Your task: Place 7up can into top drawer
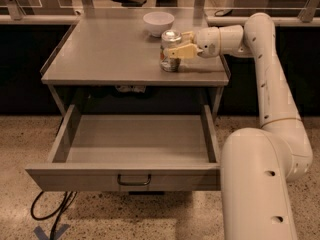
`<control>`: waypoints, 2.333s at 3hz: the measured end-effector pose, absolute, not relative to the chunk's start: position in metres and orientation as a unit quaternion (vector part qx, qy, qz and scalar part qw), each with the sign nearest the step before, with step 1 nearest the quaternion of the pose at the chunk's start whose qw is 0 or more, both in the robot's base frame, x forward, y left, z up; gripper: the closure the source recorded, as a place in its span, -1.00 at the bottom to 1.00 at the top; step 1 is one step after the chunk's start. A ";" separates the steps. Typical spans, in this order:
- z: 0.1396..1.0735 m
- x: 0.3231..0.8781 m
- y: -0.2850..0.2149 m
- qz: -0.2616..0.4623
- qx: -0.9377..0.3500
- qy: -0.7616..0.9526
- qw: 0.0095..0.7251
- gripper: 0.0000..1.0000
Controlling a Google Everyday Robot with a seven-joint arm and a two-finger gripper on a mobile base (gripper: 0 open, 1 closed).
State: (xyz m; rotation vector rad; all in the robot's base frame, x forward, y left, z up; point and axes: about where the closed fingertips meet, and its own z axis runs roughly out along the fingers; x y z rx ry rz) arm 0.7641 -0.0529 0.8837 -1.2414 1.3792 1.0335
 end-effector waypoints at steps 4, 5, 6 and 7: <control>0.887 0.720 -0.047 0.431 -0.555 0.572 0.423 1.00; 0.930 0.699 -0.073 0.378 -0.566 0.558 0.474 1.00; 0.982 0.676 -0.088 0.346 -0.558 0.542 0.525 1.00; 0.982 0.676 -0.088 0.346 -0.558 0.542 0.525 1.00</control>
Offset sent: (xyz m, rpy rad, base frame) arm -0.0261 -0.0012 0.0044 -0.0866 0.0277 0.0644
